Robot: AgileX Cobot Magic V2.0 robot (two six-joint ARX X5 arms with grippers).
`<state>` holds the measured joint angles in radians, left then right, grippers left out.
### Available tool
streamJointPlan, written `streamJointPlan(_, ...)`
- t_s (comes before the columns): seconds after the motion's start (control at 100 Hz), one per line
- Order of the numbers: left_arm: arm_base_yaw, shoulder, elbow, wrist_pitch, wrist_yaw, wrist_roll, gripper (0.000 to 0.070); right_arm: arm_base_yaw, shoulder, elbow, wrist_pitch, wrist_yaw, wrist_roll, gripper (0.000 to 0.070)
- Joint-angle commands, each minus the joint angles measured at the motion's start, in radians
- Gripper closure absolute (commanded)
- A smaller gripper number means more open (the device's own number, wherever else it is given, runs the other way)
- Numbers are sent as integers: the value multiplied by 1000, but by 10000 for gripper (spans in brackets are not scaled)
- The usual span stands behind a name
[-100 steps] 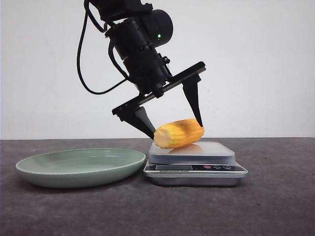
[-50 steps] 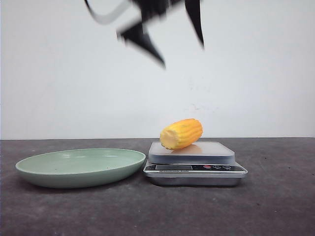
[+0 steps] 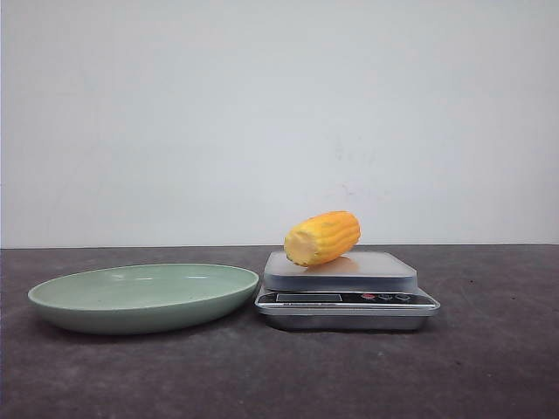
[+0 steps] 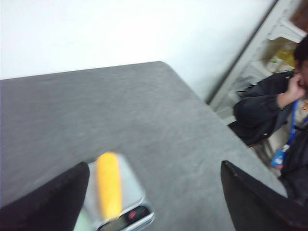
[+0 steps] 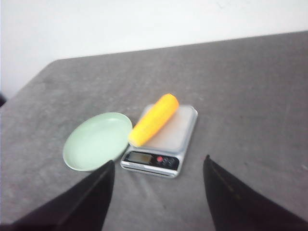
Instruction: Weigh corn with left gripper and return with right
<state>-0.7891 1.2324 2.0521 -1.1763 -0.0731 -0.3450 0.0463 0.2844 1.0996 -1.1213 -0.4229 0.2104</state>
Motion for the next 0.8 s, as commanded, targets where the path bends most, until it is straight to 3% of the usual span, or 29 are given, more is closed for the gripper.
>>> streamJointPlan(0.0,-10,-66,20,-82,-46,20,185,2,6,14,56,-36,-5,342)
streamJointPlan(0.15,-10,-219,20,-222,-122,15,185,2,15,14,263,-103,60,343)
streamJointPlan(0.28,-10,-337,20,-252,-148,-3,186,2,61,14,471,-122,152,366)
streamJointPlan(0.4,-10,-420,20,-260,-198,-48,191,2,154,14,614,-156,174,366)
streamJointPlan(0.67,-10,-496,20,-270,-223,-67,191,37,421,14,629,-174,145,362)
streamJointPlan(0.79,-10,-496,16,-270,-223,-63,191,103,515,14,623,-92,122,362)
